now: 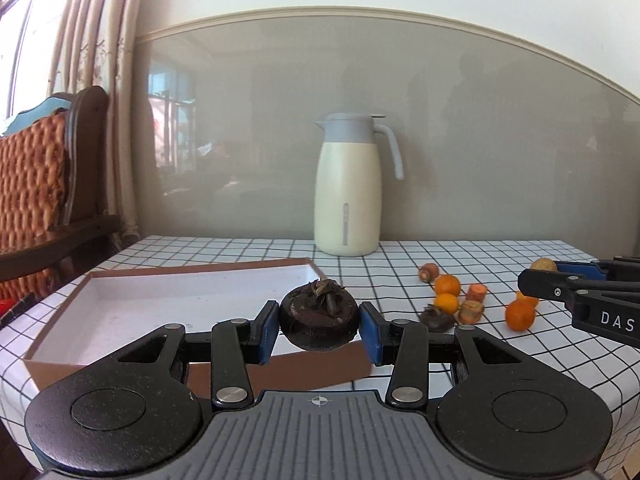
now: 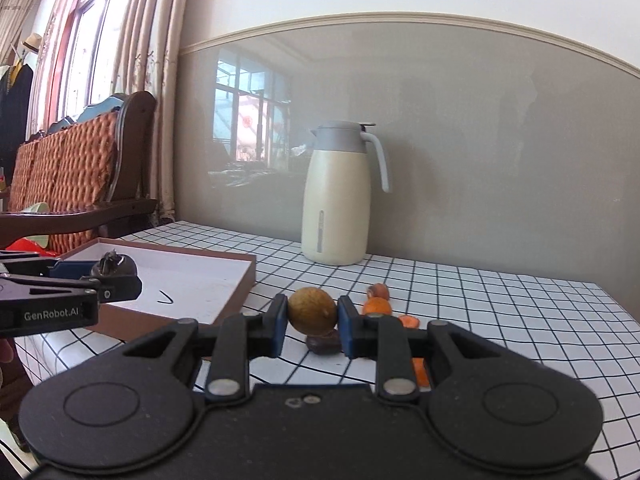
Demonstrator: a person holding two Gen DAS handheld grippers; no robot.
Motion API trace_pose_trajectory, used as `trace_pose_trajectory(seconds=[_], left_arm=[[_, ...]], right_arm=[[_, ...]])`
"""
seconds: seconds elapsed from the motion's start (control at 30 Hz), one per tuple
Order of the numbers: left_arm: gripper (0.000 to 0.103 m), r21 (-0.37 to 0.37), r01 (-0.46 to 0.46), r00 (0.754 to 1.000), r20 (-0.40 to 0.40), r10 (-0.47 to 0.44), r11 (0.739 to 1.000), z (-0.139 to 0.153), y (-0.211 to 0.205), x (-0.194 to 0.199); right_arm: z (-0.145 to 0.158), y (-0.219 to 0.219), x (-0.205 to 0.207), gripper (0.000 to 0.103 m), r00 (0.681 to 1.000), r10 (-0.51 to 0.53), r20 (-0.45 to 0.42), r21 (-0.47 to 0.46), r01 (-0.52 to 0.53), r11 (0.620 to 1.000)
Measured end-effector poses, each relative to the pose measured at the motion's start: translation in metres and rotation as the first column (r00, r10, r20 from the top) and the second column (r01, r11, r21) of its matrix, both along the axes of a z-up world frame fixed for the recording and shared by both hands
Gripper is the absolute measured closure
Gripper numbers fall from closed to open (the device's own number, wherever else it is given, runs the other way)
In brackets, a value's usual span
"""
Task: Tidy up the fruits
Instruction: 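Carry both fruits over the white box and open both grippers to drop them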
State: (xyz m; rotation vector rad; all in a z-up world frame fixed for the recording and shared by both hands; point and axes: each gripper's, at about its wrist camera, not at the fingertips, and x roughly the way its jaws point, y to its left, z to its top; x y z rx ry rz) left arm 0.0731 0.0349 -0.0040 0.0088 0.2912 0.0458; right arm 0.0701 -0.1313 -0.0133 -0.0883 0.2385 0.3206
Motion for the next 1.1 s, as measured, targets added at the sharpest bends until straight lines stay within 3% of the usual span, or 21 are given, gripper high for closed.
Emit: trace_pose_trajectory(seconds=[0.3,0.53,0.87,0.93,0.97,1.0,1.03,1.07,1.1], left_arm=[[0.06,0.036,-0.159,0.987,0.036,0.158,0.987,0.007,0.065,-0.012],[0.06,0.006,-0.283,0.959,0.03,0.283,0.959,0.001,0.123,0.0],[0.06,-0.026,-0.368,0.93,0.017,0.368,0.93,-0.005,0.167,0.038],[0.059,-0.045,-0.387,0.922,0.018,0.388,0.921,-0.006,0.172,0.043],[0.058,-0.049,-0.397,0.917,0.013,0.398,0.917,-0.007,0.174,0.045],[0.031,-0.05,-0.407,0.913,0.012,0.408,0.912,-0.008,0.174,0.046],[0.001,-0.044,-0.427,0.903,0.024,0.429,0.903,-0.01,0.172,0.044],[0.0,-0.025,-0.438,0.897,0.05,0.439,0.899,-0.012,0.168,0.041],[0.0,-0.004,-0.426,0.903,0.051,0.426,0.905,-0.013,0.167,0.042]], right_arm=[[0.008,0.064,0.017,0.085,0.99,0.142,0.02,0.035,-0.142,0.989],[0.011,0.102,0.053,0.085,0.982,0.189,0.021,0.047,-0.19,0.981],[0.014,0.142,0.127,0.085,0.976,0.213,-0.037,0.034,-0.211,0.977],[0.015,0.156,0.143,0.083,0.97,0.227,-0.093,-0.003,-0.228,0.974],[0.014,0.163,0.151,0.069,0.965,0.225,-0.136,-0.038,-0.232,0.972],[0.012,0.167,0.157,0.052,0.966,0.205,-0.159,-0.07,-0.218,0.973],[0.011,0.167,0.155,0.014,0.975,0.175,-0.137,-0.083,-0.187,0.979],[0.009,0.161,0.148,0.006,0.985,0.153,-0.076,-0.069,-0.158,0.985],[0.008,0.154,0.141,0.006,0.988,0.154,-0.017,-0.041,-0.154,0.987]])
